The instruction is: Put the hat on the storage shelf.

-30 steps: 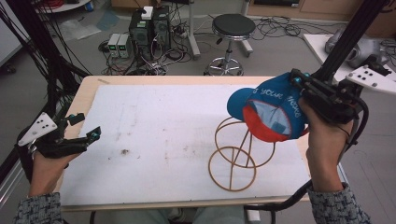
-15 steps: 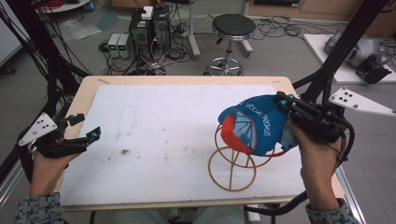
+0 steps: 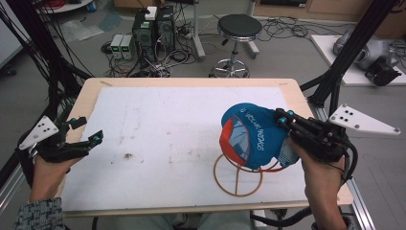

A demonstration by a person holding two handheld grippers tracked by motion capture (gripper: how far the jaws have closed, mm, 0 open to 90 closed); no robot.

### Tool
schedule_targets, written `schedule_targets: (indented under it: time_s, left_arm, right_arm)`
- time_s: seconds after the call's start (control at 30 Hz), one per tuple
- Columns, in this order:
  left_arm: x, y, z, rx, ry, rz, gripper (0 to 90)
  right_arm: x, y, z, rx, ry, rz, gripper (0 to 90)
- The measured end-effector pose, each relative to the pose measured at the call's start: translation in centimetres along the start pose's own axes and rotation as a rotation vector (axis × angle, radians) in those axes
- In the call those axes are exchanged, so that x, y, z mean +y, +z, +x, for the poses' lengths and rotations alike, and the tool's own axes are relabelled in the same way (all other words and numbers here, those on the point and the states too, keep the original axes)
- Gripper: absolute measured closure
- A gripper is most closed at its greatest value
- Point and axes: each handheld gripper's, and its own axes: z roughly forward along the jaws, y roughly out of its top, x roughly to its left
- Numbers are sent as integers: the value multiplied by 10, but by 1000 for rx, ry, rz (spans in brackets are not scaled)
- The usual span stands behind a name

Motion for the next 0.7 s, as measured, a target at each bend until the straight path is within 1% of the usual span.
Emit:
schedule_targets:
  time_s: [0.3, 0.43, 0.6, 0.7]
  left_arm:
    - [0, 1, 0, -1, 0, 2, 196]
    - [-1, 1, 0, -1, -1, 2, 196]
    - [-1, 1, 0, 1, 0, 2, 196]
    - [-1, 0, 0, 0, -1, 2, 196]
  right_arm:
    - [-8, -1, 10, 24, -5, 7, 891]
    - [-10, -1, 12, 41, 9, 9, 891]
    - [-14, 0, 16, 59, 13, 11, 891]
    - [-17, 1, 18, 62, 12, 14, 891]
